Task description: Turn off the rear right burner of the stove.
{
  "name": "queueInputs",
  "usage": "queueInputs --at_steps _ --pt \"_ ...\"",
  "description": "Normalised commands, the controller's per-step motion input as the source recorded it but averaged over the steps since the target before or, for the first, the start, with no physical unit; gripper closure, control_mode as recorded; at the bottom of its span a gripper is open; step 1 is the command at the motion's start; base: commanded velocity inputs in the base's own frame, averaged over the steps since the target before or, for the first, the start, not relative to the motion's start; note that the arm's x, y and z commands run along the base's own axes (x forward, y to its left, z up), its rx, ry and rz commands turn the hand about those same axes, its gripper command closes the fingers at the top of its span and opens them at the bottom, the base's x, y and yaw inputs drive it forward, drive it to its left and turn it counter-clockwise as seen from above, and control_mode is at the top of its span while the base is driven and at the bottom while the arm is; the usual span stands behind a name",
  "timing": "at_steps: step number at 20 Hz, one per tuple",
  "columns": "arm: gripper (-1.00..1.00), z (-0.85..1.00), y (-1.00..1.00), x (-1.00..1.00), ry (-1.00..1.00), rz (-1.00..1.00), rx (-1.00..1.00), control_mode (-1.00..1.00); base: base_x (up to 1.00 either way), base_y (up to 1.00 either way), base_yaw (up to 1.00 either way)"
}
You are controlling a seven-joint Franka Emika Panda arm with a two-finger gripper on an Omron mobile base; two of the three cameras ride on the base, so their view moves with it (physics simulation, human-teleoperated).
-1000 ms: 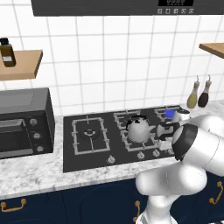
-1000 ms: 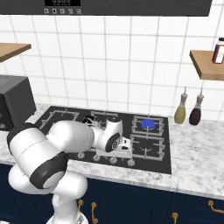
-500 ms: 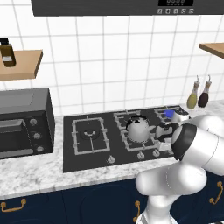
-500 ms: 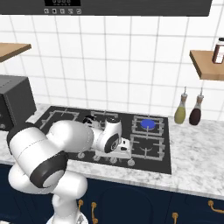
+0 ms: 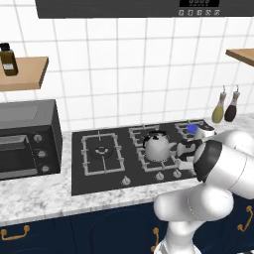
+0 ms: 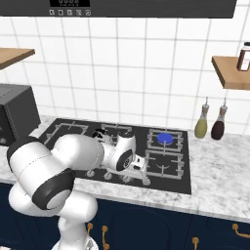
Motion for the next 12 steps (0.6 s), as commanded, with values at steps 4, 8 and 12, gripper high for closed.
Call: queueInputs --at_steps 4,8,12 --pt "1.0 0.0 -0.01 -0.18 0.0 -0.56 0.06 -1.0 0.0 0.0 0.0" --pt "1.0 0.0 0.0 -0.18 0.0 -0.67 0.03 -1.0 0.0 0.0 0.0" --pt "1.0 0.0 0.0 -0.18 0.0 -0.76 0.01 -1.0 0.0 0.0 0.0"
